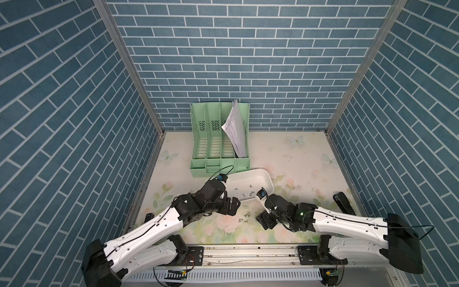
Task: Put the screws on the desktop into the storage box
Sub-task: Pick up the screw from the center of the board.
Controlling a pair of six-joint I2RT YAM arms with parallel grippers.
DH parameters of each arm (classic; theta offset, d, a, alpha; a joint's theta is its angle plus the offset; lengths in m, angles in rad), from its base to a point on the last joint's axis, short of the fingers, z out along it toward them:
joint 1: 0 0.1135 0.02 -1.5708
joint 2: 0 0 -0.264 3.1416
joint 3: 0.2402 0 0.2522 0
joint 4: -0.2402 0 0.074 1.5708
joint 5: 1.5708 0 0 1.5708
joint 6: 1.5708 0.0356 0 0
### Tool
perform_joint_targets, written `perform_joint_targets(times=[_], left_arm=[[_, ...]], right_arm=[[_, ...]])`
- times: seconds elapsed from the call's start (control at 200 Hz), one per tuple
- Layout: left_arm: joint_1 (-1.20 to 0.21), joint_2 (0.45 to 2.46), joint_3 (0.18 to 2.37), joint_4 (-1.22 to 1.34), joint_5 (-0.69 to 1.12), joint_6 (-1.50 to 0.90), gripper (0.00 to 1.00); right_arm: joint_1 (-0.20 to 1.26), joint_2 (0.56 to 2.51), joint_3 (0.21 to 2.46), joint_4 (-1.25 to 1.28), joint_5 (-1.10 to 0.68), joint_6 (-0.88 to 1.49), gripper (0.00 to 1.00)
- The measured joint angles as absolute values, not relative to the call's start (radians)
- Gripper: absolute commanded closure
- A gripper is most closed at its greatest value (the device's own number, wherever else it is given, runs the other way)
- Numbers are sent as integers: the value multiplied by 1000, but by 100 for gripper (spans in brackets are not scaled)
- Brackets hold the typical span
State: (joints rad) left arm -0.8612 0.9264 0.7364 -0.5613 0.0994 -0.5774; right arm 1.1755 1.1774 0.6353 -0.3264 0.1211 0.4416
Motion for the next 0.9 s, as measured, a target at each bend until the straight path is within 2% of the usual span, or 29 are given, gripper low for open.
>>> perform_joint_targets(times=[0.335,0.58,0.9], left_arm=[[-860,812,661,-592,147,-599,0],[-860,797,659,-593,167,-599,0],[-860,798,659,-593,185,-597,0]], right_arm=[[1206,1317,682,-266,164,466,49],[1213,1411,740,-245,168,466,56],[1238,1514,780,-226,169,464,61]])
